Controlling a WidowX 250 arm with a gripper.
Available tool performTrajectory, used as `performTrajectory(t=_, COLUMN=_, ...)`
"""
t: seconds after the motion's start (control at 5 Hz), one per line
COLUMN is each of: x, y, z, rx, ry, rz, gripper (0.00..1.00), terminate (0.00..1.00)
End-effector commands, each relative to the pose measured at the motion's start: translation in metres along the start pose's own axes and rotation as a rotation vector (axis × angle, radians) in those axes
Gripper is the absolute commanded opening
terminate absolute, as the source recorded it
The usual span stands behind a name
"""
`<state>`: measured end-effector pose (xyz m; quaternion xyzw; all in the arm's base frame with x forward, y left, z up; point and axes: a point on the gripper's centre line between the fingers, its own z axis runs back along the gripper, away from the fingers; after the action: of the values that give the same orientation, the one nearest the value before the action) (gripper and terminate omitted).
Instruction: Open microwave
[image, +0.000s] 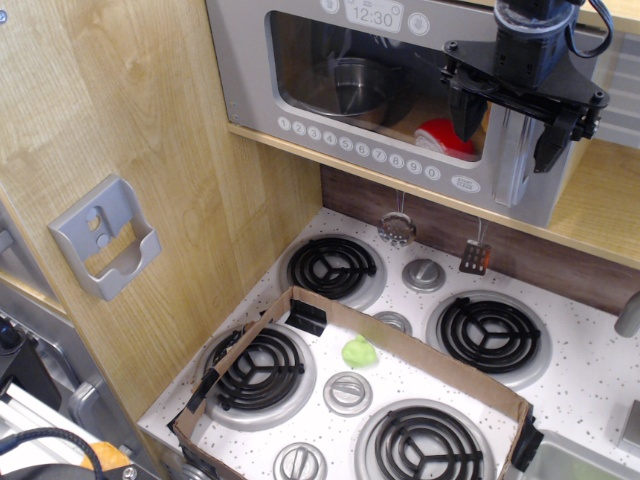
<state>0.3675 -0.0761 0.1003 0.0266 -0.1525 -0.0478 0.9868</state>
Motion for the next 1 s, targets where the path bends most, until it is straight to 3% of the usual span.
performTrajectory(t=0.0, x=0.007, y=-0.003, z=0.014, rx=0.006, ry=-0.064, rz=0.011, gripper=0.00, terminate=0.00)
performTrajectory(t=0.6, x=-0.035, y=-0.008, z=0.019, rx=0.040, ry=-0.038, rz=0.147, gripper=0.00, terminate=0.00)
performTrajectory(t=0.8, x=-0.043, y=-0.012, z=0.023, rx=0.065, ry=-0.026, rz=0.181, gripper=1.00, terminate=0.00)
